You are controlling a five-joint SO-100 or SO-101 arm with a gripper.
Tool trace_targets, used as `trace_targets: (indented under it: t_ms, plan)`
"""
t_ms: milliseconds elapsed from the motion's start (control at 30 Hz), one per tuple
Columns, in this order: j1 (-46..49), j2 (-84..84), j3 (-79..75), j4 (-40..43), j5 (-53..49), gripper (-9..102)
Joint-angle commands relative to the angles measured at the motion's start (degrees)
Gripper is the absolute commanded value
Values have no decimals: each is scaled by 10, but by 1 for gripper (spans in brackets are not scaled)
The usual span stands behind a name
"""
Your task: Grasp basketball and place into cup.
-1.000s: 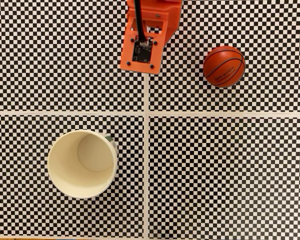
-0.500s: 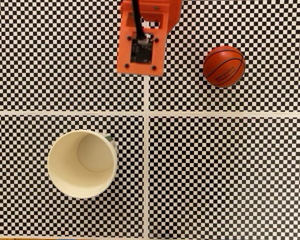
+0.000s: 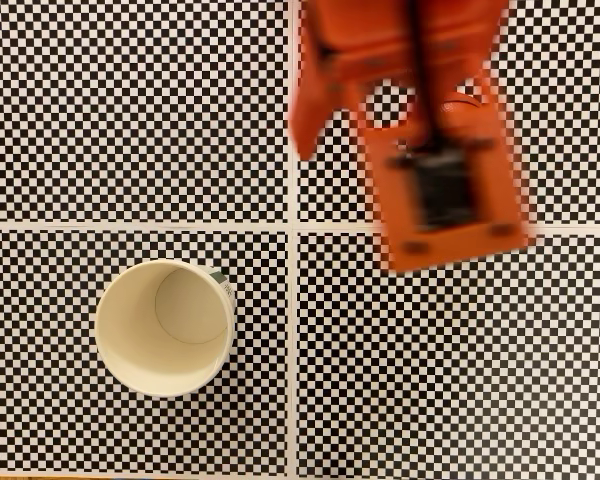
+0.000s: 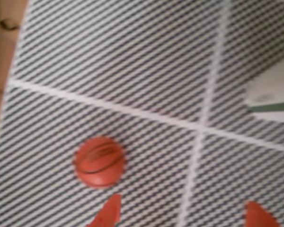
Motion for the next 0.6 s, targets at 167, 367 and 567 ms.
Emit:
trace_targets:
  t_ms: [167, 367, 567]
  plan:
    - [-66, 13, -32, 7, 77, 48]
    - [-93, 16, -11, 7, 48, 60]
    - [-131, -20, -11, -17, 68, 78]
